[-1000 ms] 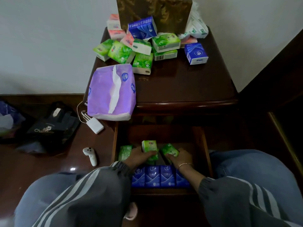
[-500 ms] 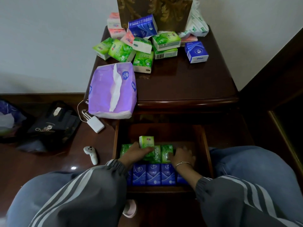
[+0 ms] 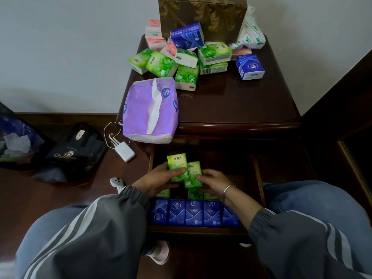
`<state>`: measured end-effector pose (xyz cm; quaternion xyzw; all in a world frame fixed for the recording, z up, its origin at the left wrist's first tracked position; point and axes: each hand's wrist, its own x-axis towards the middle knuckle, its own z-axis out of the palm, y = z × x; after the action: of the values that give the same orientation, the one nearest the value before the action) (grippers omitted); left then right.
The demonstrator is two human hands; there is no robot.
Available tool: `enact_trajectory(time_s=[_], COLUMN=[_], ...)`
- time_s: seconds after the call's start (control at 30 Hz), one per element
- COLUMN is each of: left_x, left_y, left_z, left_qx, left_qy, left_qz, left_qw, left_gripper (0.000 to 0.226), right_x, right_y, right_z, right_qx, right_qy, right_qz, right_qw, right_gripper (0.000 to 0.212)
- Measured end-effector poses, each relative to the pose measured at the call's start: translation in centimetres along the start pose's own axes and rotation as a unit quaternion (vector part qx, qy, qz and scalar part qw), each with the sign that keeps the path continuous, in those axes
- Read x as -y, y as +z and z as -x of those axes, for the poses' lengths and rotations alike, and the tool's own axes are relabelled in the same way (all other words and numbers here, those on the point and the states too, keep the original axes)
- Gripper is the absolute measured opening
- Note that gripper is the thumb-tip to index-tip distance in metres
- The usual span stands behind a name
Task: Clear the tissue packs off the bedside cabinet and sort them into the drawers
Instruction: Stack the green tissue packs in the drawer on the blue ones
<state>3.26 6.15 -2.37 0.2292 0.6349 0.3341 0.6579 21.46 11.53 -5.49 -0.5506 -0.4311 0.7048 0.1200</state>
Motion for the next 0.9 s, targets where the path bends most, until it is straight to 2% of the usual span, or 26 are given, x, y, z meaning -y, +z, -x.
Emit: enact_trajectory(time_s=[0.1, 0.2, 0.3, 0.43, 0.57, 0.63, 0.7, 0.77, 0.8, 0.9], left_x=[-0.5, -0.6, -0.6, 0.0, 0.8, 1.1, 1.1, 1.3, 1.4, 1.5], left_y=[-1.5, -3.6, -5.2, -6.2, -5.5, -4.8, -4.0, -3.5, -3.3, -2.8], left_z=[0.7, 1.2, 1.8, 1.9, 1.5, 1.2, 1.2, 1.0, 0.9, 0.8], left_qx=[-0.093, -0.164, -0.191, -0.201, -0.201, -0.196, -0.182, -0.169, -0.166, -0.163], left_qy=[0.004, -0.003, -0.014, -0.028, -0.012, -0.010, -0.007, -0.007, -0.014, -0.024], left_qz=[-0.017, -0.028, -0.040, -0.064, -0.038, -0.040, -0.048, -0.044, -0.040, -0.041], left_qw=[0.996, 0.986, 0.981, 0.977, 0.979, 0.980, 0.982, 0.985, 0.985, 0.985], left_gripper=[0.016, 0.010, 0.015, 0.007, 0.047, 0.051, 0.045, 0.044, 0.048, 0.050], right_x=[-1.0, -2.2, -2.9, -4.0, -4.6, -4.5, -4.4, -4.5, -4.5, -4.7], right_y=[1.0, 2.4, 4.1, 5.4, 5.1, 4.8, 4.6, 4.7, 4.7, 4.8], right_z=[-1.2, -2.3, -2.7, -2.6, -2.7, -2.6, -2.5, -2.4, -2.4, -2.4], right_qx=[-0.071, -0.074, -0.084, -0.115, -0.103, -0.109, -0.124, -0.122, -0.124, -0.132], right_qy=[-0.006, -0.021, -0.060, -0.119, -0.149, -0.166, -0.192, -0.208, -0.210, -0.217], right_qz=[0.130, 0.226, 0.319, 0.378, 0.518, 0.592, 0.648, 0.676, 0.678, 0.637], right_qw=[0.989, 0.971, 0.942, 0.911, 0.836, 0.781, 0.727, 0.696, 0.694, 0.728], right_gripper=[0.025, 0.028, 0.030, 0.046, 0.046, 0.045, 0.043, 0.041, 0.041, 0.044])
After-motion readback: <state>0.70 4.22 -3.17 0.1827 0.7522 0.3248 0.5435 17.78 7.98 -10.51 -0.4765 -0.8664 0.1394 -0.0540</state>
